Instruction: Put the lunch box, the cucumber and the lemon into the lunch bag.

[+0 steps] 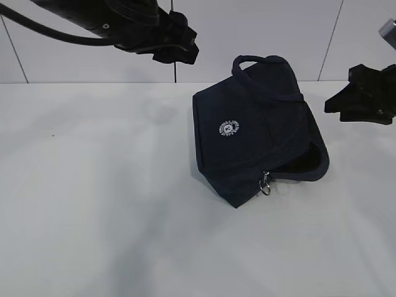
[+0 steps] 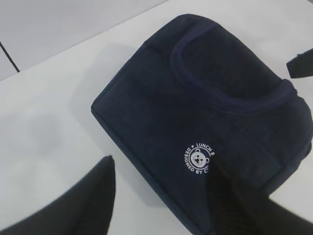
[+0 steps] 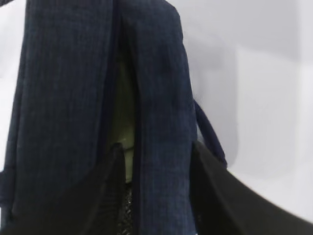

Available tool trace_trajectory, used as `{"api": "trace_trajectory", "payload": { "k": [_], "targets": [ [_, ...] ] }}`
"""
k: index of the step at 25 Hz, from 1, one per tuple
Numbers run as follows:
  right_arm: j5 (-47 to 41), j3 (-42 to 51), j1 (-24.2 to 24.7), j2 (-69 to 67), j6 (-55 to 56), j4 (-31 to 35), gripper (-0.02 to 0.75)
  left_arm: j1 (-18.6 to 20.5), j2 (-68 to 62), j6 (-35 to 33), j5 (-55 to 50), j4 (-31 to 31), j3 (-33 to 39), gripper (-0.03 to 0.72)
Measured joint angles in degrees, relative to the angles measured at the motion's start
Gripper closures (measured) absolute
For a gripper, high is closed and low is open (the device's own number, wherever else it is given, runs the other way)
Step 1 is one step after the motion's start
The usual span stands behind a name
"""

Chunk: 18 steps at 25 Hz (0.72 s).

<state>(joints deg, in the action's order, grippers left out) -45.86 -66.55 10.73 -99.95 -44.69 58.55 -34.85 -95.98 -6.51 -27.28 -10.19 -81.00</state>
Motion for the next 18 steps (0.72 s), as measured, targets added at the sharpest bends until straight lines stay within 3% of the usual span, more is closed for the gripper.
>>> {"api": "trace_trajectory", "payload": {
  "k": [7, 12, 18],
  "targets": [
    [-11.9, -7.2, 5.8, -10.4, -7.2, 4.6, 0.406, 0.0, -1.0, 0.0, -0.6, 0.0, -1.3, 0.264],
    [-20.3, -14.9, 5.9, -19.2, -9.6, 6.0, 0.406, 0.0, -1.2, 0.0, -0.9, 0.0, -1.3, 0.264],
    [-21.2, -18.9, 5.9, -25.2, -9.8, 7.4, 0.406, 0.0, -1.2, 0.0, -1.1, 0.0, -1.3, 0.264]
  ]
}}
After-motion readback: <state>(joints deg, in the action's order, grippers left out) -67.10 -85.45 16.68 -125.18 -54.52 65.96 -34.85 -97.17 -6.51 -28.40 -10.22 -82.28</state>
